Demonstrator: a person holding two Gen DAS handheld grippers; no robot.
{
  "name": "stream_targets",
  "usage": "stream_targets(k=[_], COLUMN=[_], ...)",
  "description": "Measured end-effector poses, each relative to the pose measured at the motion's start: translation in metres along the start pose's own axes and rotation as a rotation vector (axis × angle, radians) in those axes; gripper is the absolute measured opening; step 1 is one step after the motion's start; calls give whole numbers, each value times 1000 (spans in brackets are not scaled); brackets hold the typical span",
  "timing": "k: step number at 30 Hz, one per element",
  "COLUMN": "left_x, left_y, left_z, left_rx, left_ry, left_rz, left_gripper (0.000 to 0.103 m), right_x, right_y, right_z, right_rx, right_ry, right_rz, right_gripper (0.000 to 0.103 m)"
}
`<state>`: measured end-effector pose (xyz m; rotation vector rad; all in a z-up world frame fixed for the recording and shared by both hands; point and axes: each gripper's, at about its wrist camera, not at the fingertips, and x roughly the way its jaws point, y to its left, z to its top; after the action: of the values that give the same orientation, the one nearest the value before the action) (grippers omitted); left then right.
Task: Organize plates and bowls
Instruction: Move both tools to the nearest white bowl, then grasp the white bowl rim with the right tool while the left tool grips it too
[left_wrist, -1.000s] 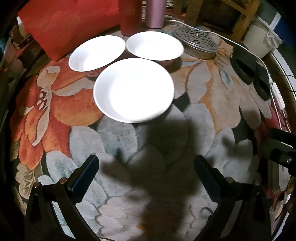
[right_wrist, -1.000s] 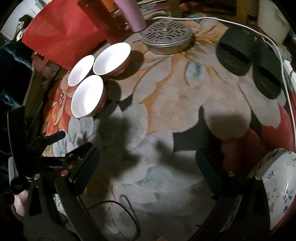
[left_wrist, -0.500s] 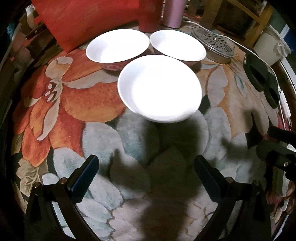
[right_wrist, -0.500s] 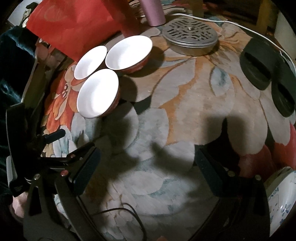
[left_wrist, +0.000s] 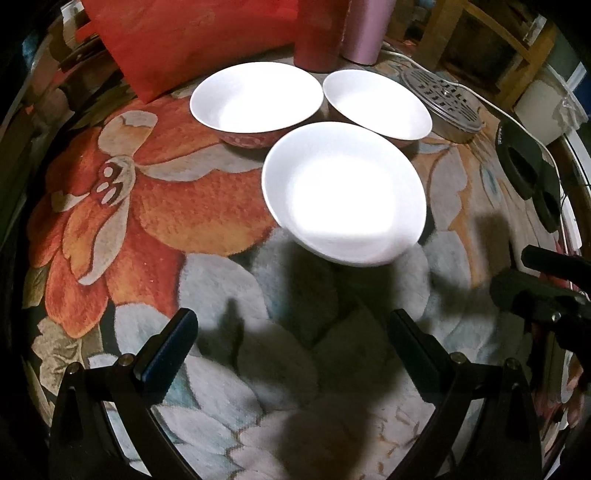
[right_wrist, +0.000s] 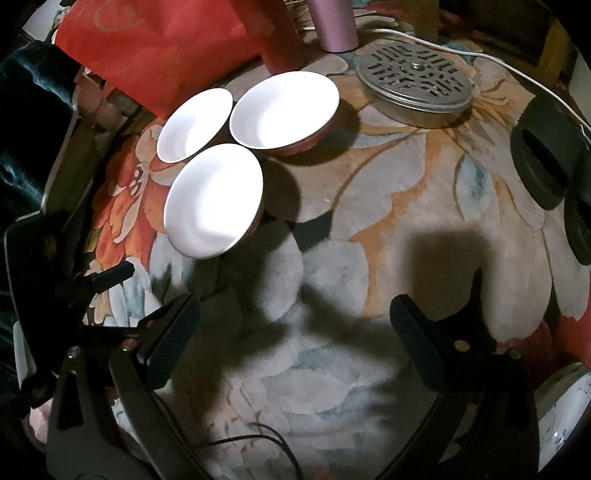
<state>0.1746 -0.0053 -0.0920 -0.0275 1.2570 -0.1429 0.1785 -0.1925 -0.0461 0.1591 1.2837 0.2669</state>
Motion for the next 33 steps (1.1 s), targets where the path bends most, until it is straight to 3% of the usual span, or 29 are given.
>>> stream_targets(k=[14, 24, 25, 27, 30, 31, 32, 33], left_x=[-2, 2, 3, 8, 18, 20, 24, 28], left_y=[28, 25, 24, 24, 26, 27, 27, 27], left_z=[21, 44, 47, 54, 62, 64, 67, 68], left_rx=[-69, -66, -68, -71, -79, -80, -77, -76], left_ry=[-35, -60, -66, -60, -36, -30, -17, -5], left_rz=[-35, -98, -103, -118, -142, -150, -151, -151], left_gripper=[102, 100, 96, 87, 79, 68, 51, 43], right_x=[12, 30, 31, 36, 46, 51, 55, 58], right_y=[10, 9, 10, 10, 7, 6, 5, 4], right_z=[31, 44, 46, 50, 55, 57, 57, 57], right_rx=[4, 69, 75, 89, 140, 157, 171, 182], right_ry=[-25, -11, -19, -23, -6, 3, 15, 22], right_rz=[16, 58, 61, 75, 85, 93, 99, 107], right_gripper=[103, 102, 100, 83, 68, 64, 56, 47])
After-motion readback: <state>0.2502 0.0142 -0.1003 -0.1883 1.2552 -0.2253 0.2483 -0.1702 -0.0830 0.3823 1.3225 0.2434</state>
